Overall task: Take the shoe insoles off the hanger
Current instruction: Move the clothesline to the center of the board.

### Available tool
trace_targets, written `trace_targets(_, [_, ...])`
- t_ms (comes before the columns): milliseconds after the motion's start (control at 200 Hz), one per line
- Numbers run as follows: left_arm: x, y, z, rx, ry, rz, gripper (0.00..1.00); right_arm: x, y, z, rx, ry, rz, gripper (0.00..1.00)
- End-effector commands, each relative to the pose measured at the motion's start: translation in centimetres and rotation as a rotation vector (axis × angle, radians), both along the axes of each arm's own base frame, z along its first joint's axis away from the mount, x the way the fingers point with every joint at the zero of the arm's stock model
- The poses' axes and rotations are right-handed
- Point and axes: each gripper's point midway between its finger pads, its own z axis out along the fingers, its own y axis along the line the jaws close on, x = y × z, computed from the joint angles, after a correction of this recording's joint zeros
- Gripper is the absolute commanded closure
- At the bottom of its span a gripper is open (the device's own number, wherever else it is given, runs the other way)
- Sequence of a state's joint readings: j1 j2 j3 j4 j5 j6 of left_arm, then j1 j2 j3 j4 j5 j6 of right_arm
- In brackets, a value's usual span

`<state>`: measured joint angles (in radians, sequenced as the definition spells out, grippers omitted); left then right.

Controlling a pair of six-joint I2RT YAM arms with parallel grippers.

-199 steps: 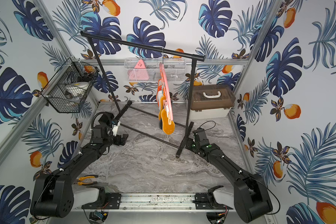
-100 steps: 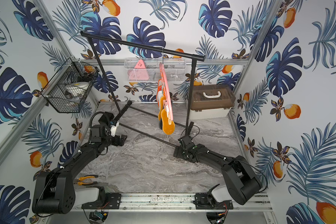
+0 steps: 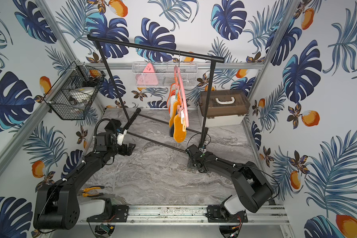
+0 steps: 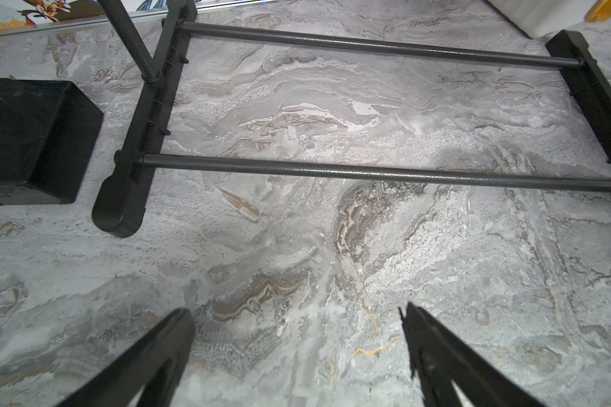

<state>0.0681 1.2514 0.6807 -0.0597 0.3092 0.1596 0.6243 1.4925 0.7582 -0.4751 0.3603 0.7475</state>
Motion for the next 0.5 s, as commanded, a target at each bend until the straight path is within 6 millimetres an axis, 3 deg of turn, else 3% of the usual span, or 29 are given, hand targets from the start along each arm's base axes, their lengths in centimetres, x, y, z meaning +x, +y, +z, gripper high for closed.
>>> trace_targets(0, [-0.3,-0.6,0.5,-0.001,-0.012,-0.052,0.01,0.0,-2.1,0.3,-0.063,-0.003,-0.051,0.04])
trace_targets(105, [-0.7,-1.5,0.8,-0.023,-0.013,-0.106,0.01,0.3,-3.4,-0.1,-0.011,0.018,-0.092,0.04])
trace_targets(245, [-1.3,-3.0,1.4,-0.067,-0.015,-0.186,0.01,0.6,-3.3,0.3,0.073,0.015,-0.072,0.04])
trace_targets(375, [-2.0,-5.1,2.9,-0.160,-0.025,-0.298,0.01,0.9,-2.8,2.3,0.152,-0.020,-0.015,0.03])
trace_targets(495, [-3.2,-7.7,5.3,-0.275,-0.039,-0.458,0.01,0.9,-1.7,5.5,0.239,-0.114,0.080,0.03])
